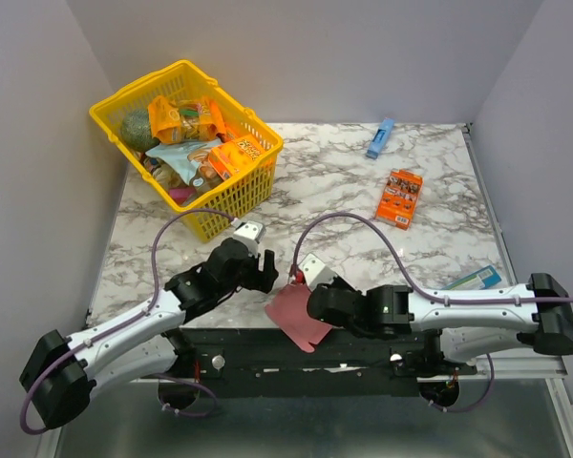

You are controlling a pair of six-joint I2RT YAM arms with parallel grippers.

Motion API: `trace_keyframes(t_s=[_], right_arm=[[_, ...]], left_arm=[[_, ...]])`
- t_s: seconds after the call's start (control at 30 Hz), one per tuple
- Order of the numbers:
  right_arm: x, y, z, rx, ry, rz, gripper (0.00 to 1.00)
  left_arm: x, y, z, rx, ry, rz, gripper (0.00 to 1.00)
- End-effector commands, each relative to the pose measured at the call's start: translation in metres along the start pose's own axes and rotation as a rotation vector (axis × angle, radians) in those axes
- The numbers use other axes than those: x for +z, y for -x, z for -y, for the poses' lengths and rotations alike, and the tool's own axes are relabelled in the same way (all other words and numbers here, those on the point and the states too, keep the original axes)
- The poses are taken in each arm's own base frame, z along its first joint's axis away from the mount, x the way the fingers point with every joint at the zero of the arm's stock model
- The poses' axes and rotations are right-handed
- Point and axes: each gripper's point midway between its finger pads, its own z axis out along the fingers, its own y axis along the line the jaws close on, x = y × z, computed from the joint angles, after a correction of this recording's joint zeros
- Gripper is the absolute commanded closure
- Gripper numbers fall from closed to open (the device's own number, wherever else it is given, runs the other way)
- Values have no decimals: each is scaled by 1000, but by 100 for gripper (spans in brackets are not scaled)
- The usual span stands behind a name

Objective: Fold the paper box

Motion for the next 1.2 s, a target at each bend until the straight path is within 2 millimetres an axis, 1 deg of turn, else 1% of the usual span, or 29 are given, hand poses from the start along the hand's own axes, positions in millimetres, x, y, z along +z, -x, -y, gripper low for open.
trace_keyframes(t_s=[0.0,0.13,0.17,0.2,0.23,0.27,0.3,0.33,0.37,0.4,0.43,0.47,0.5,0.57,0.6,0.67,0.7,0.77,0.8,0.87,0.97,1.0,1.07,1.17], right_arm=[[18,-6,-7,-30,-44,-13,92],[31,-10,-14,-42,-64,-40,93],[36,-13,-16,-53,-71,-55,93],[38,-15,-15,-53,-78,-64,94],[41,-16,-15,-57,-85,-71,94],[43,-18,-16,-60,-86,-78,94],[47,-22,-17,-70,-93,-94,94],[48,-24,-17,-76,-93,-103,95],[49,-25,-18,-77,-90,-108,94],[52,-27,-19,-82,-92,-120,95],[53,-29,-18,-87,-96,-128,95],[54,-31,-18,-94,-97,-135,95],[55,-32,-17,-98,-97,-141,95],[56,-35,-18,-105,-92,-154,95],[56,-36,-18,-104,-90,-156,95],[56,-38,-19,-109,-86,-166,95],[56,-39,-19,-110,-87,-168,95],[56,-41,-19,-115,-88,-179,95],[57,-41,-19,-117,-88,-182,95],[57,-43,-20,-118,-86,-186,95],[58,-42,-20,-126,-89,-190,95],[59,-43,-20,-135,-92,-195,95],[59,-40,-21,-135,-94,-192,95],[60,-39,-21,-143,-97,-194,96]], left_arm=[[20,11,-2,-46,8,73,20],[33,17,-14,-34,20,95,24],[37,19,-13,-26,3,104,25],[40,17,-8,-15,-33,93,25],[42,16,-8,7,-46,90,26],[44,19,-4,17,-73,107,26],[48,12,-4,29,-81,89,27],[49,7,4,44,-139,67,28],[51,10,9,48,-165,82,29],[55,1,10,55,-180,59,30],[56,-1,14,62,-207,54,32],[59,-1,15,74,-214,59,33],[62,-5,15,81,-222,42,35],[63,-7,21,104,-260,36,36],[64,-11,21,109,-270,27,36],[64,-12,23,117,-287,35,37],[64,-16,22,119,-286,33,37],[63,-14,23,123,-294,50,37],[63,-19,22,120,-300,48,38],[62,-15,25,124,-317,75,38],[64,-17,29,134,-344,71,40],[67,-17,31,132,-351,66,43],[68,-16,36,137,-381,68,44],[70,-16,39,143,-396,65,46]])
